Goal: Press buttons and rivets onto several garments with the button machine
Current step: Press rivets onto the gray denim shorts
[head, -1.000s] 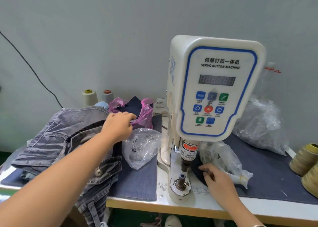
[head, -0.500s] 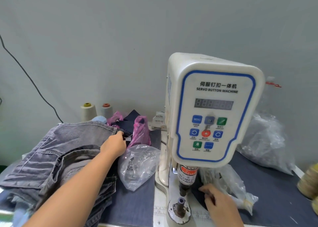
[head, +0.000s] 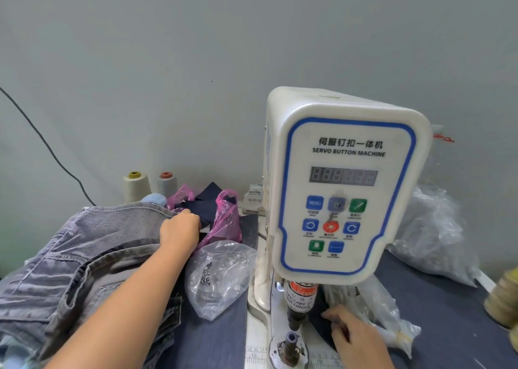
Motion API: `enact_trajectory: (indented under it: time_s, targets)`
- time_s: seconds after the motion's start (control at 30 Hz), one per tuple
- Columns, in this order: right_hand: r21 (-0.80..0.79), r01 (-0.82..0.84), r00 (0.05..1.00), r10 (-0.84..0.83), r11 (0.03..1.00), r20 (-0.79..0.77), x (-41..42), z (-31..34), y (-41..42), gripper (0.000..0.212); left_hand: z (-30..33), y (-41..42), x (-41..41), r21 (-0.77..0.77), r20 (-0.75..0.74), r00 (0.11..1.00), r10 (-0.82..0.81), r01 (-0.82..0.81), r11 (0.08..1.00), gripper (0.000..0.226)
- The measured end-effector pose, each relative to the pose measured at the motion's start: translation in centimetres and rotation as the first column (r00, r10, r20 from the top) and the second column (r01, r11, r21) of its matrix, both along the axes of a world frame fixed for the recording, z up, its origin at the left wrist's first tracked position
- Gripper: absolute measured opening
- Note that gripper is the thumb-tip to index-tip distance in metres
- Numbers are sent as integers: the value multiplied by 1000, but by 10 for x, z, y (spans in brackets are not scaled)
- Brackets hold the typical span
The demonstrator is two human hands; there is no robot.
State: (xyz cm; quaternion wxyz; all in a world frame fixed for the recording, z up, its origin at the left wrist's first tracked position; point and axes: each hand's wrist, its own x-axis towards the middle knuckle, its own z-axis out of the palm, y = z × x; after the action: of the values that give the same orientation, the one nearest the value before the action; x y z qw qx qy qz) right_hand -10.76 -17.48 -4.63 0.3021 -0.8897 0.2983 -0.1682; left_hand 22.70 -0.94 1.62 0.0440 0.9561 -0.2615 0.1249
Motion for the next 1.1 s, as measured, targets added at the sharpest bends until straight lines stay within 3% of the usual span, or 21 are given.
enact_trajectory:
  time_s: [0.07, 0.17, 0.23, 0.37, 0.43, 0.57, 0.63, 0.7, 0.73, 0.87, 0.93, 1.0, 1.07, 1.1]
  targets:
    - [8, 2, 1000, -2, 1000, -7, 0, -1, -1, 39, 6, 2, 4, -81, 18, 1000, -25, 27, 996, 26]
    - [15, 12, 1000, -12, 1000, -18, 2, -3, -2, 40, 25, 7, 8, -369, -77, 993, -85, 50, 928, 13]
    - [22, 22, 1000, -22, 1000, 2, 2, -5, -2, 42, 42, 9, 10, -571, -186, 971, -151, 19, 821, 4]
    - [34, 20, 1000, -20, 999, 21, 1, -5, -1, 43, 67, 18, 7, -801, -339, 880, -334, -83, 593, 6]
    - [29, 13, 999, -14, 999, 32, 0, -5, 1, 43, 73, 26, 4, -851, -432, 765, -477, -169, 498, 13]
    - [1, 14, 999, -14, 1000, 41, -1, -5, 1, 45, 85, 42, 1, -810, -502, 708, -497, -181, 558, 24]
    - [8, 17, 999, -18, 1000, 45, -1, -6, -1, 44, 96, 49, -3, -878, -456, 669, -587, -230, 421, 29]
    - [8, 22, 999, -23, 1000, 46, 0, -8, 0, 43, 112, 58, -12, -922, -384, 564, -731, -285, 264, 39]
    - [7, 23, 998, -23, 1000, 56, 0, -9, 0, 44, 121, 62, -18, -925, -365, 501, -784, -291, 245, 45]
    - [45, 19, 989, -25, 999, 148, -8, -15, 2, 47, 144, 87, -38, -928, -372, 321, -871, -149, 341, 40]
    - [21, 7, 990, -10, 1000, 142, -11, -18, 4, 48, 145, 109, -38, -906, -422, 312, -851, -114, 408, 30]
    - [19, 13, 987, -16, 1000, 160, -12, -13, 8, 47, 136, 136, -28, -800, -556, 398, -730, -18, 599, 30]
    - [79, 53, 954, -74, 995, 290, -14, -3, 13, 45, 116, 163, -20, -489, -674, 558, -485, 156, 858, 28]
    - [118, 89, 918, -127, 989, 376, -17, 2, 19, 44, 103, 175, -17, -330, -672, 638, -376, 197, 923, 24]
